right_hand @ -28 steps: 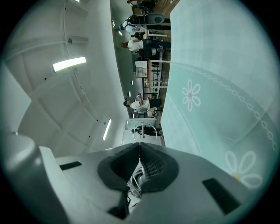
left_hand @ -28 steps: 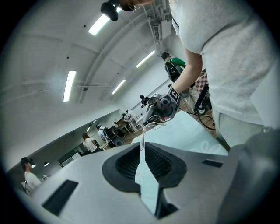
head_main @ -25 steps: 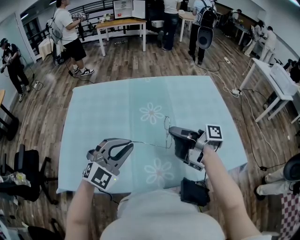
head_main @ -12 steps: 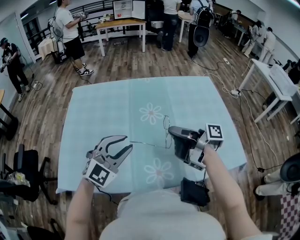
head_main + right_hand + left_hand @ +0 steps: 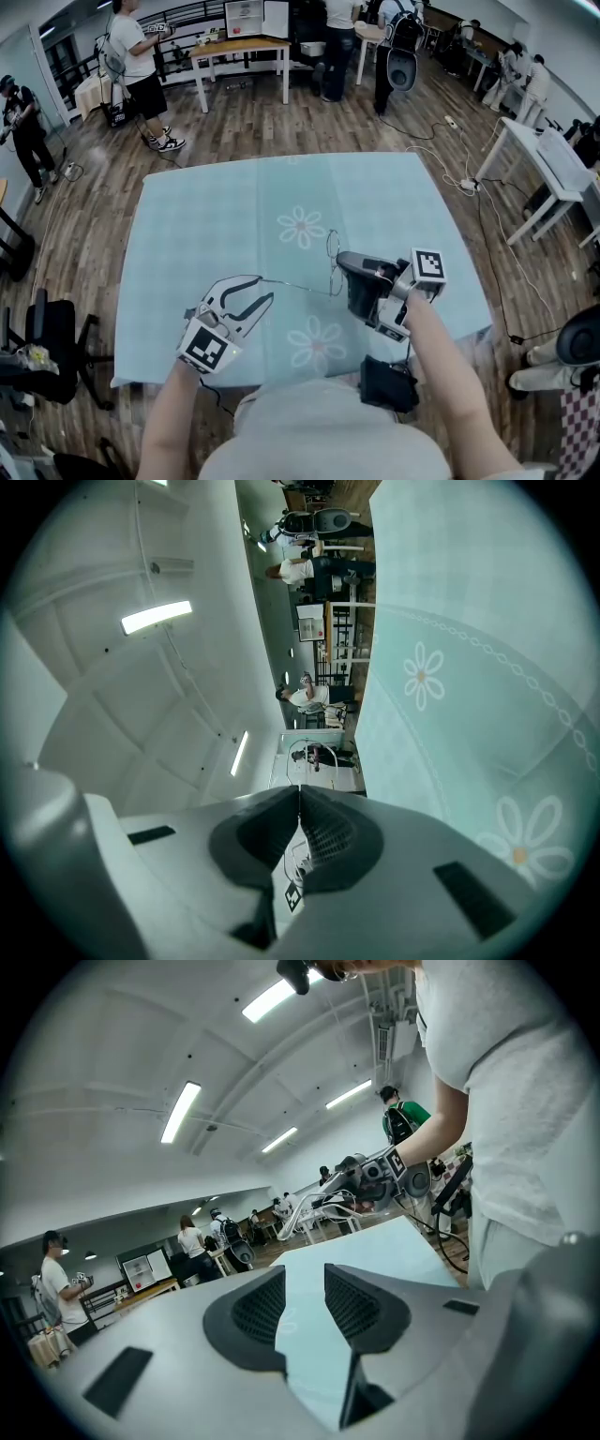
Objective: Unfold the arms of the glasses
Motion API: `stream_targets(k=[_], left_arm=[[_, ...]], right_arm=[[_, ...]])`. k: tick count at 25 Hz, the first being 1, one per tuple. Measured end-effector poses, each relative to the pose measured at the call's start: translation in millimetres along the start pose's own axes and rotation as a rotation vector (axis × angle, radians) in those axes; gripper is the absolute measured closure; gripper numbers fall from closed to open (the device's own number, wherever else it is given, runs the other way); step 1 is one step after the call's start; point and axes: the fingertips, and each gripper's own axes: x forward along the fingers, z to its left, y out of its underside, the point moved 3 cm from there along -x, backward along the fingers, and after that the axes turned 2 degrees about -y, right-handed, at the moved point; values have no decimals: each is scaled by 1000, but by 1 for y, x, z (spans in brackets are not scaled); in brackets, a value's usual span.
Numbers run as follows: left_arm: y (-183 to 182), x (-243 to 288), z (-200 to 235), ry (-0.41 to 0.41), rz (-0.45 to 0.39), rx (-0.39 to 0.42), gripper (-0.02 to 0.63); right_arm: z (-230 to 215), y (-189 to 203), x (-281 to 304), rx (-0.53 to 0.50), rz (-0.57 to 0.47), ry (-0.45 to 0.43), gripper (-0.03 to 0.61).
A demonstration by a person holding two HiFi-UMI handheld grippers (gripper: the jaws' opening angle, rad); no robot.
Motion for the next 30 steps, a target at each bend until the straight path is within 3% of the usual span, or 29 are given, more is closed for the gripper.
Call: stream_targets(k=[12, 30], left_arm=[[-4, 20, -10, -44, -81, -163, 480], [-31, 50, -46, 53, -138, -135, 482]], right_arm=[[-3, -2, 0, 17, -73, -36, 568], [-7, -5, 9, 67, -163, -65, 568]])
